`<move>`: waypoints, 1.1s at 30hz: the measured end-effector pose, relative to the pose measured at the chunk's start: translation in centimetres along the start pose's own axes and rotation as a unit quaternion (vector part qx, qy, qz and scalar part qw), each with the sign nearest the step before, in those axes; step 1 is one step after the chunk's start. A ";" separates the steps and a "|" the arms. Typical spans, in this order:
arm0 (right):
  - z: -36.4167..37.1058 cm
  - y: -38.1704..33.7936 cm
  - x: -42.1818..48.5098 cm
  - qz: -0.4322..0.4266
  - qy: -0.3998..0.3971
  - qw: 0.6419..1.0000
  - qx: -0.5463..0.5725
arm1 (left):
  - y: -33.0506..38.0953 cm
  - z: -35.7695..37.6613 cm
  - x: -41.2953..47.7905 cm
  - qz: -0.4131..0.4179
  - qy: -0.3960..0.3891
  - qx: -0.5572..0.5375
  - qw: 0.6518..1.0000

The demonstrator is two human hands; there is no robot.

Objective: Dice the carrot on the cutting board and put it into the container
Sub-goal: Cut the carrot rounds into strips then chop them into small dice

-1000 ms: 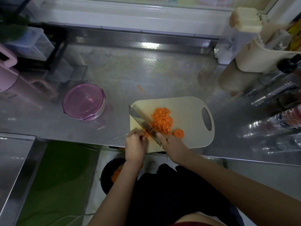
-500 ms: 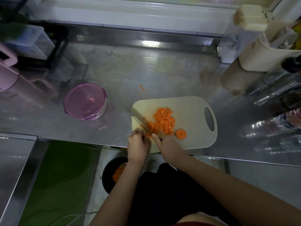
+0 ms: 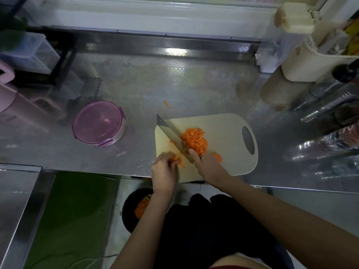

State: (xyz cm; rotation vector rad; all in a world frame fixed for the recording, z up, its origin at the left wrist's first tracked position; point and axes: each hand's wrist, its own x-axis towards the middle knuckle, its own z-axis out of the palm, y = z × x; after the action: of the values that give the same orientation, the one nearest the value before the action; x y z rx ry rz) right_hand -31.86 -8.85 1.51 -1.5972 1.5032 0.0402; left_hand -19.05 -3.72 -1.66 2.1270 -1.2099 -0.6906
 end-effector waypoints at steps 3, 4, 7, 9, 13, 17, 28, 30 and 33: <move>-0.3 -0.1 -0.2 -0.001 -0.011 0.999 0.033 | -0.2 -0.1 0.0 0.013 -0.006 0.002 1.000; -0.2 -0.2 -0.4 -0.009 -0.014 1.000 0.007 | -0.4 -0.2 0.0 0.018 -0.004 0.004 1.000; -0.9 -0.2 -0.5 -0.056 0.033 0.997 0.037 | -0.5 -0.4 -0.2 0.014 0.008 -0.012 1.000; -0.8 -0.5 -0.8 -0.012 -0.013 0.990 0.137 | -0.5 -0.5 -0.4 0.003 0.009 -0.023 1.000; -0.2 0.0 -1.9 0.003 -0.039 0.995 0.090 | -0.6 -0.6 -0.7 -0.004 -0.005 -0.015 1.000; 0.2 -0.2 -2.3 -0.070 -0.003 0.995 0.071 | -0.7 -0.5 -0.5 0.014 -0.010 0.021 1.000; 1.8 0.2 -1.6 -0.098 0.007 0.994 0.045 | -0.4 -0.5 -0.1 0.006 -0.010 0.043 0.999; 1.9 0.2 -1.5 -0.088 -0.018 0.995 0.035 | -0.3 -0.4 0.0 0.002 -0.015 0.046 0.999; 2.3 -0.1 -1.3 -0.066 -0.015 0.997 0.026 | -0.3 -0.3 0.0 0.001 -0.013 0.047 0.999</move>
State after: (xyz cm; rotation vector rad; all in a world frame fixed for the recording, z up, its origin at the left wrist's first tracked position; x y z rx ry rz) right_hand -30.86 -6.45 0.92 -1.6431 1.3607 -0.0492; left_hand -18.67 -3.58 -1.68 2.1980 -1.2820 -0.6752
